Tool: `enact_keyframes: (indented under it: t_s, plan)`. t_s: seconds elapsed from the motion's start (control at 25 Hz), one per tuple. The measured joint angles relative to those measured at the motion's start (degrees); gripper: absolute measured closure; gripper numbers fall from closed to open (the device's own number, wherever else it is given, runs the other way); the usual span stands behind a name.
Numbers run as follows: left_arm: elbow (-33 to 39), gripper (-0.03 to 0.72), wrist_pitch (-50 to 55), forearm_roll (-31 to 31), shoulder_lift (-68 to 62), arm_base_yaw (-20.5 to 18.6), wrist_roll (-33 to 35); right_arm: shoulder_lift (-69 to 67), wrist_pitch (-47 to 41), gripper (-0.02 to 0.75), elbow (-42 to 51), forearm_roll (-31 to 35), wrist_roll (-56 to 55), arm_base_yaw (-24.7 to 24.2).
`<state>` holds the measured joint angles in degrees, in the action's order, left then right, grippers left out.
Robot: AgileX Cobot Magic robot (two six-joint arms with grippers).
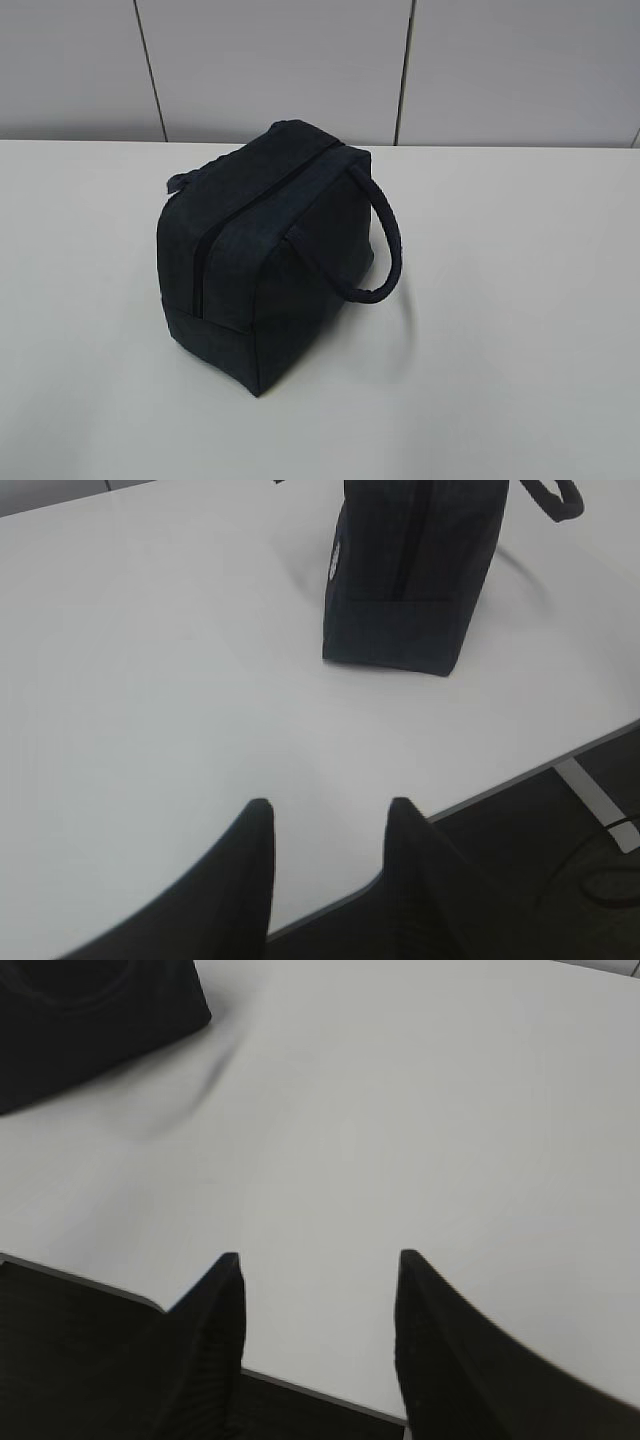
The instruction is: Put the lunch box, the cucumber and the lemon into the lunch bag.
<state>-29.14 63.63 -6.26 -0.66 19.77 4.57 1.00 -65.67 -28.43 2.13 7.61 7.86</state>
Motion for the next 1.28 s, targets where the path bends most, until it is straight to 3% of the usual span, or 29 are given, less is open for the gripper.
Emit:
enact_keyframes:
  t_s: [0.12, 0.4, 0.76, 1.0, 1.28]
  plan:
    - [0.0, 0.440, 0.0, 0.0, 0.0, -2.6, 0.0, 0.0, 0.0, 0.370, 0.0, 0.0, 0.0, 0.0]
    - [0.0, 0.440, 0.0, 0.0, 0.0, -12.7, 0.0, 0.0, 0.0, 0.370, 0.0, 0.0, 0.0, 0.0]
    - [0.0, 0.440, 0.0, 0.0, 0.0, -13.0, 0.0, 0.0, 0.0, 0.370, 0.0, 0.0, 0.0, -0.1]
    - [0.0, 0.440, 0.0, 0.0, 0.0, -13.0, 0.0, 0.0, 0.0, 0.370, 0.0, 0.0, 0.0, -3.5]
    - [0.0, 0.440, 0.0, 0.0, 0.0, -13.0, 0.0, 0.0, 0.0, 0.370, 0.0, 0.0, 0.0, -3.9]
